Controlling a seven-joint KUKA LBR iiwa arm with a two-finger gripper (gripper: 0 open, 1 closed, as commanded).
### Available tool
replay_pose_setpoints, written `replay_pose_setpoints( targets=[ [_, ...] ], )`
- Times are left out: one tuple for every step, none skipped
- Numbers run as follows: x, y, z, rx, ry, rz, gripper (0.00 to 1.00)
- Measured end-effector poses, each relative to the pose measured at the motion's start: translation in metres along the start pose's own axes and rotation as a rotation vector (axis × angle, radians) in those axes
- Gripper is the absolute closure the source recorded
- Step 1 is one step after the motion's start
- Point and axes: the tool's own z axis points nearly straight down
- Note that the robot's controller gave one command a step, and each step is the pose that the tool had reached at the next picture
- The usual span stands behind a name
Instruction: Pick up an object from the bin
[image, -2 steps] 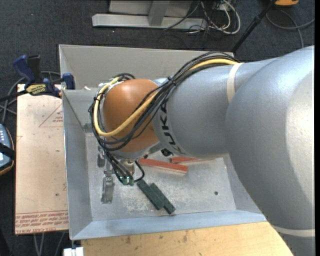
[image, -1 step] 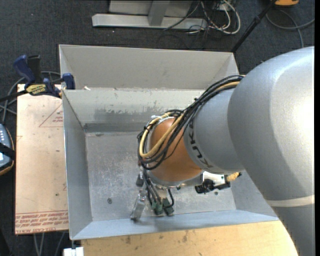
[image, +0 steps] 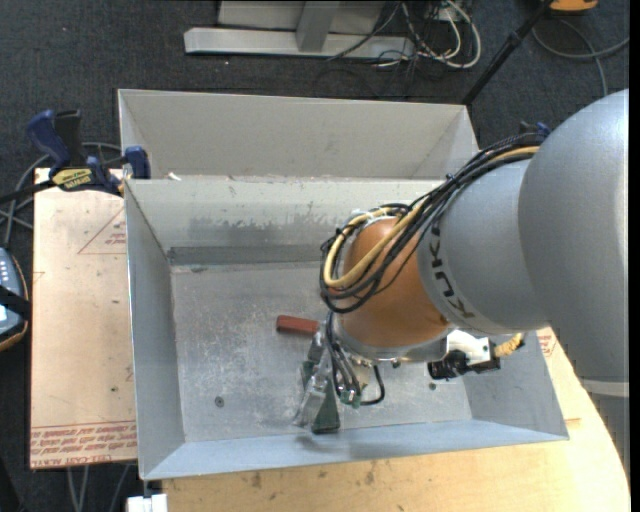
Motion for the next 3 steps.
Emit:
replay_pose_setpoints(
  targets=[
    [-0.005, -0.016, 0.002, 0.0, 0.003, 0.222, 0.0],
    [-0.002, 0.0, 0.032, -0.001, 0.002, 0.28, 0.0],
    [-0.003, 0.0, 0.031, -0.002, 0.001, 0.28, 0.0]
  ],
)
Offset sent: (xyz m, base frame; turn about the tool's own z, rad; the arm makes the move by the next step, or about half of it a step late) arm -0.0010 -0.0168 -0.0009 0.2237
